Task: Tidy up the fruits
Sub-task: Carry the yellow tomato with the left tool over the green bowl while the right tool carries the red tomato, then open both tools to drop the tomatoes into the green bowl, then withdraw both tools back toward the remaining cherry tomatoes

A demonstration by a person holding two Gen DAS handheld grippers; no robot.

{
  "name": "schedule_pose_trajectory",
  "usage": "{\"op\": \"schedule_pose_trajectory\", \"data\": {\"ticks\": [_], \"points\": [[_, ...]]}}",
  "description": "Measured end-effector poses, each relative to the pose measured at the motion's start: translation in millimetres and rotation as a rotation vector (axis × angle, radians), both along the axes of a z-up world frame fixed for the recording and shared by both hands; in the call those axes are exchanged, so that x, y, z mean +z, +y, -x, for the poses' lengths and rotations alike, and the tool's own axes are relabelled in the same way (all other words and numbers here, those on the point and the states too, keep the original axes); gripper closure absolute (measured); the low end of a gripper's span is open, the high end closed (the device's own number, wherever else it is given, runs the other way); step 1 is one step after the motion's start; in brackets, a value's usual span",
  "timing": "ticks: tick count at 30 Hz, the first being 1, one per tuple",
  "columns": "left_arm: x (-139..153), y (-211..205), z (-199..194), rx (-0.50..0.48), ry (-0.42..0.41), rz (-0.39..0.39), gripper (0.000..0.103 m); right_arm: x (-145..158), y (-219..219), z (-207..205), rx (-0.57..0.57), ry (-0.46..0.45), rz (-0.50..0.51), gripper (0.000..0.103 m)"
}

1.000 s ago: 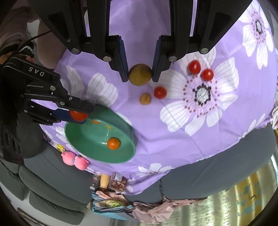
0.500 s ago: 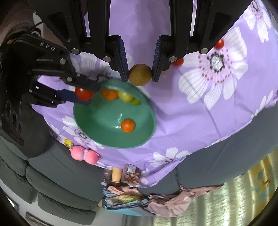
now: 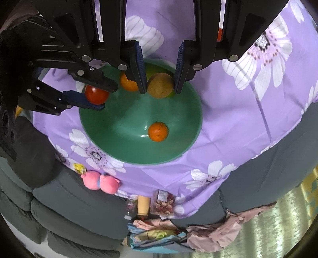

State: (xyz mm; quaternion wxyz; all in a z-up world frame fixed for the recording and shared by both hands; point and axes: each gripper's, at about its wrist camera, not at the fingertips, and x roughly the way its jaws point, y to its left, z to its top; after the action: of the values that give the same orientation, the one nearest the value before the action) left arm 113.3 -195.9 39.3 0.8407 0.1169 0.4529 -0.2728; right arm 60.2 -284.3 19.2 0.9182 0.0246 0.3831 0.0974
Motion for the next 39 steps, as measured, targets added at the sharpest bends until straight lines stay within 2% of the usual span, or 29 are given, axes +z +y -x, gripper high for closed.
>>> {"op": "schedule_pose_trajectory", "data": {"ticks": [12,23,26,27,29,33,37,39], "points": [[-20,-13,-10,-0.018,0.027,-0.050,0.075,-14,-6,-9,-0.028,0.041,0.008,0.071],[-13,-7,-4,0.006,0.005,-0.055,0.075,-10,-3,-5,-0.034,0.041,0.024,0.070],[-8,-1,1,0.013,-0.002,-0.047,0.075,-6,-2,0,-0.042,0.034,0.031,0.061],[-7,1,3,0.018,-0.005,-0.046,0.075,-5,-1,1,-0.043,0.032,0.033,0.061],[-4,6,6,0.030,-0.010,-0.044,0.064,-1,1,5,-0.041,0.027,0.033,0.060],[2,22,15,0.069,-0.013,-0.027,0.058,7,6,14,-0.036,0.015,0.037,0.055],[5,43,28,0.115,-0.014,-0.016,0.043,15,15,25,-0.023,0.002,0.040,0.051],[6,54,34,0.143,-0.013,-0.008,0.043,18,20,30,-0.014,-0.001,0.040,0.049]]}}
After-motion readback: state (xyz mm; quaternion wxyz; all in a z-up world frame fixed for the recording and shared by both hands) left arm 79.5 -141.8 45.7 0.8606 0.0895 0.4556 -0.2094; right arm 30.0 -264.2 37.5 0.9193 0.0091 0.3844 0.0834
